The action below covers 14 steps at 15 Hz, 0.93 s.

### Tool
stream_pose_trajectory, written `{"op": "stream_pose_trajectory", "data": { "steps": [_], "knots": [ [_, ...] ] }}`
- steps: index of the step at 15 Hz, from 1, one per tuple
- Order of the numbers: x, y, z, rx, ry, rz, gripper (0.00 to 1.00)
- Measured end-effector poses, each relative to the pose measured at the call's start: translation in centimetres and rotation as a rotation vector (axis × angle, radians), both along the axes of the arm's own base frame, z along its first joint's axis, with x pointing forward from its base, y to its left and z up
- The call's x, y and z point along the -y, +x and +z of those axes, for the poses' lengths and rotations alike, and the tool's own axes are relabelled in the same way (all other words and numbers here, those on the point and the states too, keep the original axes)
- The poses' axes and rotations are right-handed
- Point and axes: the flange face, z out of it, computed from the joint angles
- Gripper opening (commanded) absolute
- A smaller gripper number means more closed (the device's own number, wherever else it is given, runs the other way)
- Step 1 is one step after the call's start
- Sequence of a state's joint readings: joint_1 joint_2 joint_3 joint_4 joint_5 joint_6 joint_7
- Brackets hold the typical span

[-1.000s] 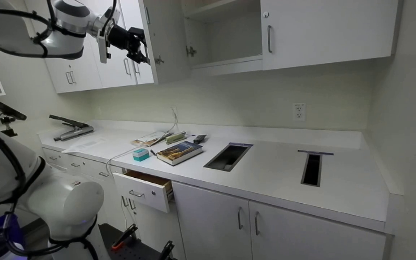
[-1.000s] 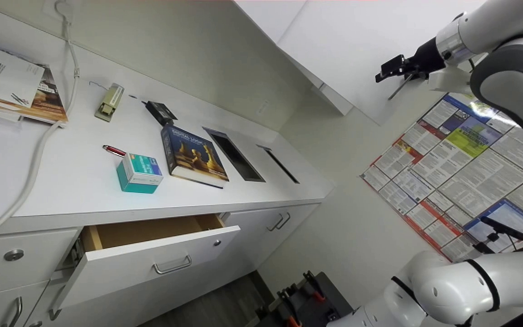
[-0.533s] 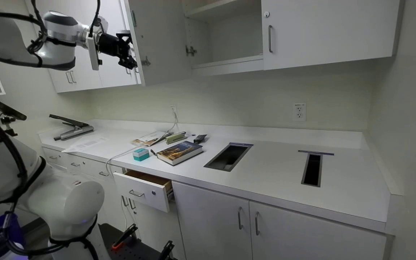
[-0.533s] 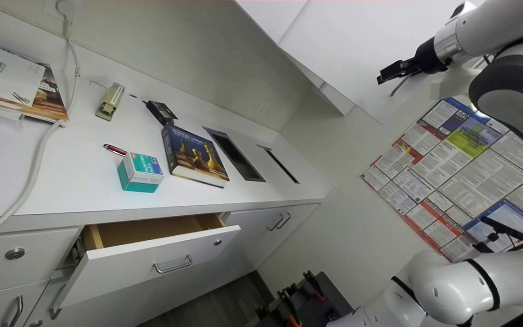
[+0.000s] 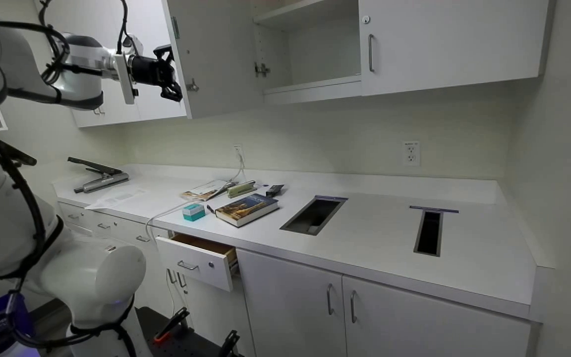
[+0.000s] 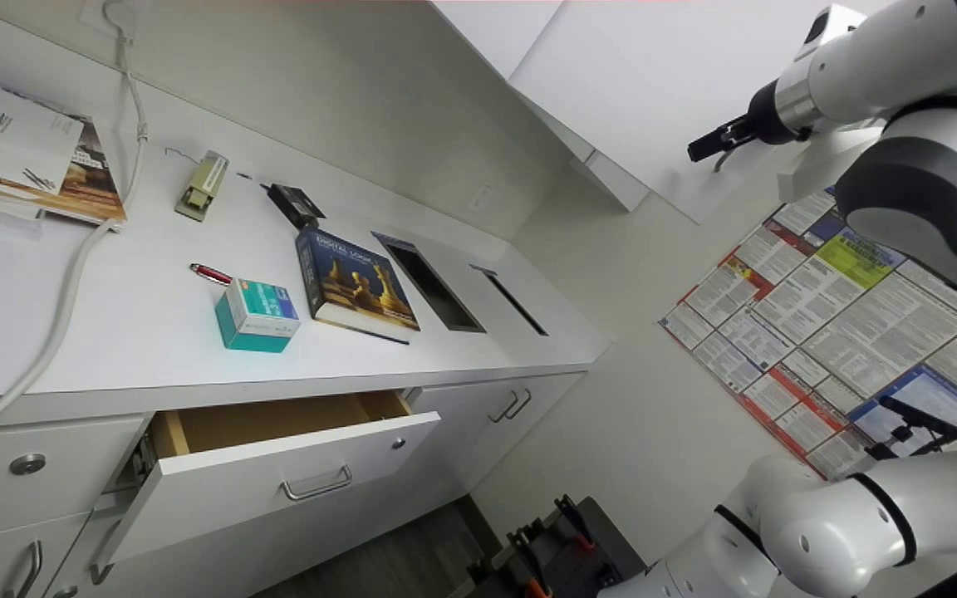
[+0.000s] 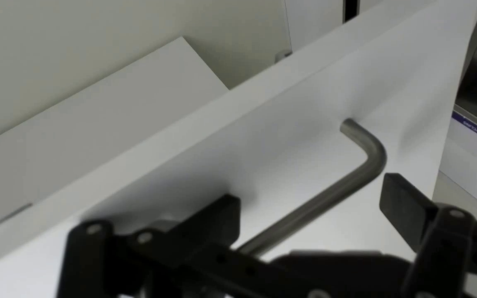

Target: Open the second overhead cabinet door from the right

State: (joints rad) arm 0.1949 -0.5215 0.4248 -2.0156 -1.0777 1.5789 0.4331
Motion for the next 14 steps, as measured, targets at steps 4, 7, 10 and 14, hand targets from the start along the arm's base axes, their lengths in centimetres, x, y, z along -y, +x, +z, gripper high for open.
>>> {"op": "stream_pose_trajectory", "data": {
  "steps": [4,7,10,14],
  "knots": [
    [3.1,0.5,0.4,-0.027,0.01,-0.027,1.0],
    [8.4,1.4,1.6,-0.046,0.076,-0.044,1.0],
    [13.7,2.7,2.8,-0.062,0.157,-0.013,1.0],
    [17.3,3.1,4.1,-0.112,0.226,0.073,1.0]
  ]
}}
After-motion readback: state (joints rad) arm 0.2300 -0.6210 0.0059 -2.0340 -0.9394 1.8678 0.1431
